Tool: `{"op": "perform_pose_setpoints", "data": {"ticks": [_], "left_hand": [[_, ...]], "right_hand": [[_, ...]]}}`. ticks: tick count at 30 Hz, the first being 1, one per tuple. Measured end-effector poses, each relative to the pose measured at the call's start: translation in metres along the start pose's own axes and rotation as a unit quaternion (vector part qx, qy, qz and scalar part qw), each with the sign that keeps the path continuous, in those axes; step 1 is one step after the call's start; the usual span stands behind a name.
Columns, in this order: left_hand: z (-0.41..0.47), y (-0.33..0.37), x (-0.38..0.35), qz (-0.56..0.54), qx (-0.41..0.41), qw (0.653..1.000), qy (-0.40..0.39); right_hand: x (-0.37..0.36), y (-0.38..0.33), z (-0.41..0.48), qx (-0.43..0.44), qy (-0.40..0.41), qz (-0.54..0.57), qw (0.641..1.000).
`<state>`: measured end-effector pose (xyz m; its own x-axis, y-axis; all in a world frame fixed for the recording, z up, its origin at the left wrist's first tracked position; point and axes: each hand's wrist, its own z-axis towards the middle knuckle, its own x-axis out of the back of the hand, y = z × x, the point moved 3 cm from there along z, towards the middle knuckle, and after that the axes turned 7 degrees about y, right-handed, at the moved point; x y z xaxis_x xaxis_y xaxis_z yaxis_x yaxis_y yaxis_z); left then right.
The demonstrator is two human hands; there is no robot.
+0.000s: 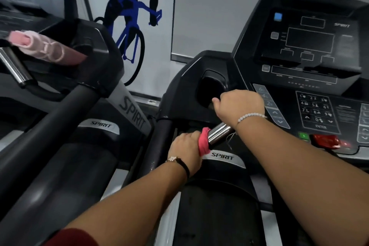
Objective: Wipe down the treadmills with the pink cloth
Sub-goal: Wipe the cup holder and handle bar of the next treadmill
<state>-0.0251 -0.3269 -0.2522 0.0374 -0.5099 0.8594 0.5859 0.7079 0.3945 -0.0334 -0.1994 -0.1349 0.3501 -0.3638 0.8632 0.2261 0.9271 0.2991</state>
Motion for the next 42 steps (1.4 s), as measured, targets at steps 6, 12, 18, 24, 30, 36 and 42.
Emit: {"op": "perform_pose_setpoints", "data": {"ticks": [6,12,18,24,30,36,42], "left_hand": [[0.004,-0.004,0.022,0.282,-0.074,0.938,-0.186],[0.024,-0.008,0.021,0.368,-0.091,0.872,-0.31],[0.02,-0.017,0.02,0.315,-0.087,0.906,-0.268],[-0.031,-0.006,0.019,0.319,-0.162,0.902,-0.243],[-0.04,-0.018,0.017,0.133,-0.088,0.977,-0.144],[-0.05,0.004,0.01,0.103,-0.033,0.99,-0.086],[-0.014,-0.005,0.001,0.075,-0.032,0.992,-0.101]], "right_hand": [[-0.004,0.0,-0.001,0.039,0.017,0.001,0.999],[-0.001,0.0,-0.001,0.044,0.019,0.0,0.999],[-0.002,0.0,0.0,0.02,0.003,-0.008,1.0],[0.0,-0.001,0.0,0.007,-0.004,-0.015,1.0],[-0.001,-0.001,0.0,-0.003,-0.002,-0.013,1.0],[-0.002,-0.001,0.003,-0.01,-0.005,-0.032,0.999],[-0.001,-0.001,0.0,-0.006,0.007,-0.031,0.999]]}}
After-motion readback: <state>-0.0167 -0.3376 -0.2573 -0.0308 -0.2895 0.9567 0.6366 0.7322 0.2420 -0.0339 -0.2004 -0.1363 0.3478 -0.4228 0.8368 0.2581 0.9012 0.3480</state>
